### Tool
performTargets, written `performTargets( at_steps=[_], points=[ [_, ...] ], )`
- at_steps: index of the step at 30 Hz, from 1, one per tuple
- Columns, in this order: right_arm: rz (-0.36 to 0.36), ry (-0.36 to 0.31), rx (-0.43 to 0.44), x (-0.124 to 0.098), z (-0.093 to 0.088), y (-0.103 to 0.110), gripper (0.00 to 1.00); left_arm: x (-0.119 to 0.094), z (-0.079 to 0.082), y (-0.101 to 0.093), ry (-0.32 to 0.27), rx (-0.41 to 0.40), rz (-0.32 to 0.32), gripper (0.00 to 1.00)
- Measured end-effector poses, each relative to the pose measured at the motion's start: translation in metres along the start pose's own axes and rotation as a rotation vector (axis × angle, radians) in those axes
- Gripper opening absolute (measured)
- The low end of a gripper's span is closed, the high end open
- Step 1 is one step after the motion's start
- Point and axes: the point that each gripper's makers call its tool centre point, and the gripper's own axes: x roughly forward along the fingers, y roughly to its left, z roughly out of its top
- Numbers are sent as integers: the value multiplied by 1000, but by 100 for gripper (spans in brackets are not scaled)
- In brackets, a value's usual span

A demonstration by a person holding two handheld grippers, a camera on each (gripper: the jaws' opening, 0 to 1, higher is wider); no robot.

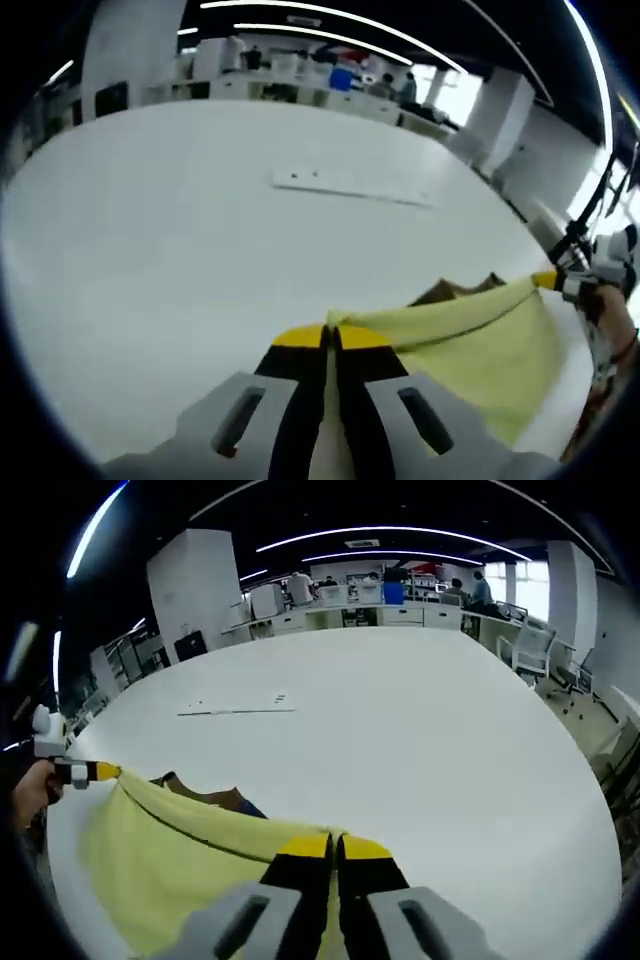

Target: Fold the garment on the visible template until the final outline fits inside the template.

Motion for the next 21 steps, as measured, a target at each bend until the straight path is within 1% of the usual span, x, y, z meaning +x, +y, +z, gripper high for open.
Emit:
performTargets(
  at_steps=[3,5,9,11,14,16,18,19,20,21],
  points=[
    [-3,15,-7,3,-4,0,0,2,-2,2,6,-35,5,0],
    [-5,35,-14,5,-9,-1,0,3,-4,2,10,-36,11,0],
    [-2,45,-44,6,-12,0,0,5,-5,3,6,-41,21,0],
    [1,44,-42,6,-12,-1,0,6,-6,3,4,-37,24,1],
    [7,47,-41,8,-13,-1,0,5,-5,4,3,-2,24,1],
    [19,50,-32,7,-12,-1,0,4,-4,5,1,10,18,5],
    [29,51,-17,7,-12,-1,0,2,-3,6,-8,21,5,13],
    [35,52,-21,6,-12,-1,3,1,-2,6,-12,23,-2,17],
    [37,55,-31,5,-12,-1,7,-1,-1,3,-26,29,-29,21],
    [38,59,-49,2,-13,-1,15,-2,1,2,-39,39,-44,26]
  ],
)
